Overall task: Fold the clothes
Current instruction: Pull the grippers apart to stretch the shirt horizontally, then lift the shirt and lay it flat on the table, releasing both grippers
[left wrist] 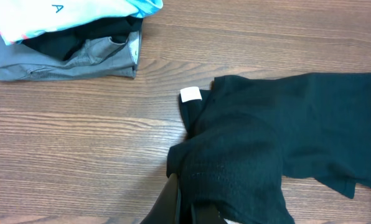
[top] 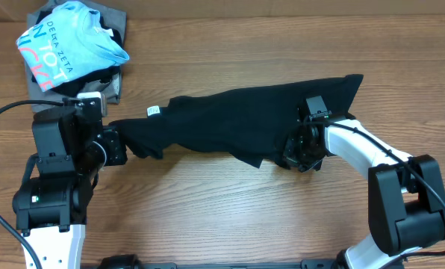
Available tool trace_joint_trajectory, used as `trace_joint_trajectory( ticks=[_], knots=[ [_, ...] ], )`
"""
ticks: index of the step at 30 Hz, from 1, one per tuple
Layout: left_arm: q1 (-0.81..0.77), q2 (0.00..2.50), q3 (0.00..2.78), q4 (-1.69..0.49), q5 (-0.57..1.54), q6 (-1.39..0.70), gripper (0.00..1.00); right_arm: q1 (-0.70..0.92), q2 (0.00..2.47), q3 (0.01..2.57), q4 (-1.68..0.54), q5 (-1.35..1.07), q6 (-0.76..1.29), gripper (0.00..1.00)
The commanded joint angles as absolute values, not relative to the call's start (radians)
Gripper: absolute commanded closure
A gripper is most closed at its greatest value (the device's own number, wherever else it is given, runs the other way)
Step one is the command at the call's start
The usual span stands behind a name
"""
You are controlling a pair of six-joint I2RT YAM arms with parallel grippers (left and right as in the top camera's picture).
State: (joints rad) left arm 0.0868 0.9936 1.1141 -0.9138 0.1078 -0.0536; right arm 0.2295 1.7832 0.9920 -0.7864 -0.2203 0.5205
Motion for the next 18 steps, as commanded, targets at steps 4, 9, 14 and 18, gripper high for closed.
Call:
trace_joint_trajectory(
  ticks=[4,9,14,18],
  knots=[
    [0.093,0.961,1.198,-0.942,0.177,-0.063,0.96,0.211,1.727,1.030,-0.878,-0.191,0.536,0.96],
    [0.093,0.920,1.382,-1.028,0.178,-0.040,0.96,0.205,1.524,1.093,-0.970,-0.170,0.536,0.96],
    [0.093,0.905,1.560,-1.126,0.171,-0.022,0.96,0.205,1.277,1.168,-1.031,-0.157,0.536,0.96],
    [0.093,0.905,1.684,-1.184,0.145,-0.022,0.96,0.205,1.110,1.217,-1.077,-0.109,0.536,0.96]
  ],
)
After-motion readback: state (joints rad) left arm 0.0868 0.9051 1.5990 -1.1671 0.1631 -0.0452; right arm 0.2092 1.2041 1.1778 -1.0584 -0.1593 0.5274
